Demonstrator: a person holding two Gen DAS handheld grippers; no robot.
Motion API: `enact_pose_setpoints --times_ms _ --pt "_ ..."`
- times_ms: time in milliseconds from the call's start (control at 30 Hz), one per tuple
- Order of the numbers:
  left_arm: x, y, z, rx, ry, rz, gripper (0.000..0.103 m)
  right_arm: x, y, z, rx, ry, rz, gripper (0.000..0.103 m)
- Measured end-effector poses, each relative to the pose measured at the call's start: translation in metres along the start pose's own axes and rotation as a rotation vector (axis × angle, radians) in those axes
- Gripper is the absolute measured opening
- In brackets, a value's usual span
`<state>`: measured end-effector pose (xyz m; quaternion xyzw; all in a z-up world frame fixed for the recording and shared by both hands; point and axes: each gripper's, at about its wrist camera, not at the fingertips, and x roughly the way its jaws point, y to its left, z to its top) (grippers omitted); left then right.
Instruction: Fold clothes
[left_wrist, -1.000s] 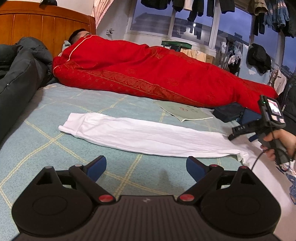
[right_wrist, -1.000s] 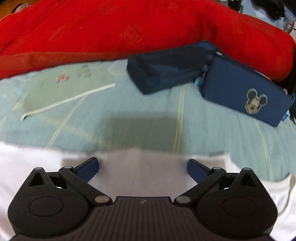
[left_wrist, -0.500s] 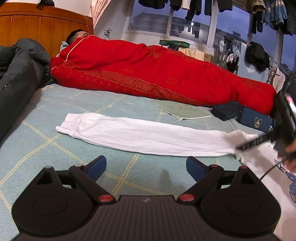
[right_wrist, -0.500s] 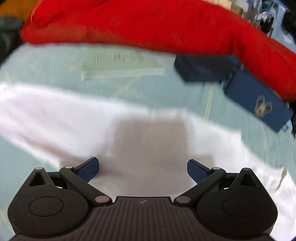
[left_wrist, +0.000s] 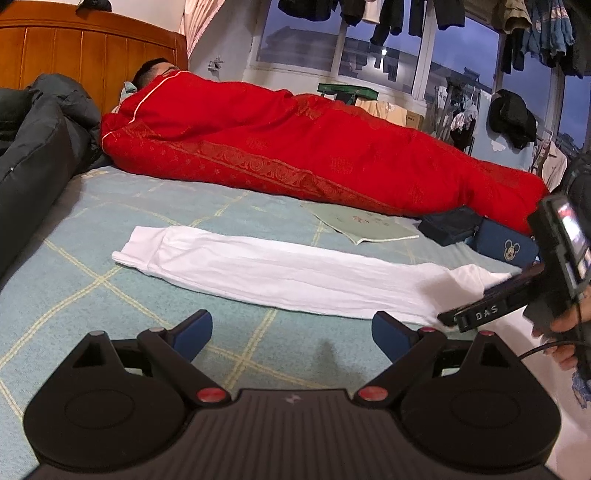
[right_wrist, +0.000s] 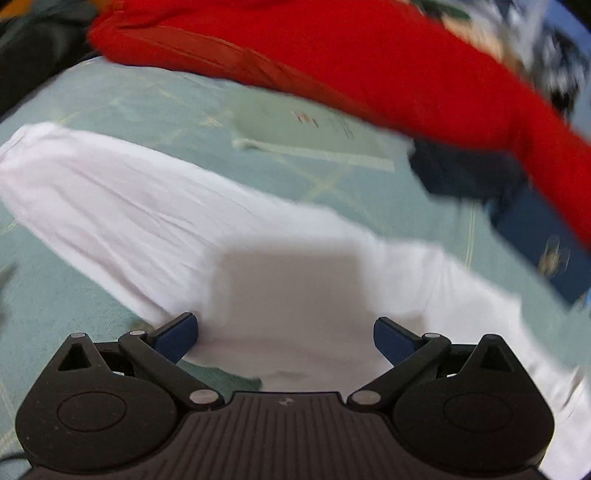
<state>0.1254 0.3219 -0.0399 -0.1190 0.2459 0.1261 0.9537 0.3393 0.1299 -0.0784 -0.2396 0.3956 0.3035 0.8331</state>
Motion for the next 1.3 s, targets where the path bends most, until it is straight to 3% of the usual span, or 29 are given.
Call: enact_pose_setpoints --times_ms 100,267,467,667,733,867,967,1067,1133,1300 --pt "0.000 0.000 0.000 -0.002 0.000 -0.007 0.093 -0.026 -0.004 0.001 -0.018 -0.036 0.029 0.103" --pt "0.002 -0.005 0.001 0.011 0.012 -0.007 0.093 -0.077 -0.040 -0.026 0.031 -0.057 -0.058 0.103" --pt "0.003 -0.037 0.007 0.095 0.044 0.000 0.093 -0.133 -0.083 -0.111 0.119 0.016 -0.119 0.103" --pt "-0.008 -0.114 0.003 0.307 0.083 -0.078 0.093 -0.171 -0.103 -0.199 0.176 0.049 -0.136 0.103" --pt "-0.019 -0.145 -0.007 0.407 0.080 -0.101 0.093 -0.175 -0.101 -0.214 0.182 0.034 -0.115 0.103" --pt "-0.045 -0.194 -0.038 0.554 0.083 -0.265 0.093 -0.182 -0.099 -0.246 0.194 0.006 -0.074 0.103" --pt "-0.052 -0.220 -0.069 0.620 0.126 -0.336 0.093 -0.186 -0.097 -0.269 0.204 -0.014 -0.044 0.103" --pt "-0.048 -0.235 -0.097 0.632 0.206 -0.403 0.093 -0.180 -0.100 -0.284 0.235 -0.024 -0.020 0.103" --pt "-0.044 -0.235 -0.113 0.624 0.259 -0.410 0.093 -0.178 -0.103 -0.293 0.261 -0.053 -0.003 0.103" --pt "-0.058 -0.218 -0.124 0.577 0.273 -0.394 0.097 -0.178 -0.102 -0.306 0.268 -0.111 0.002 0.103"
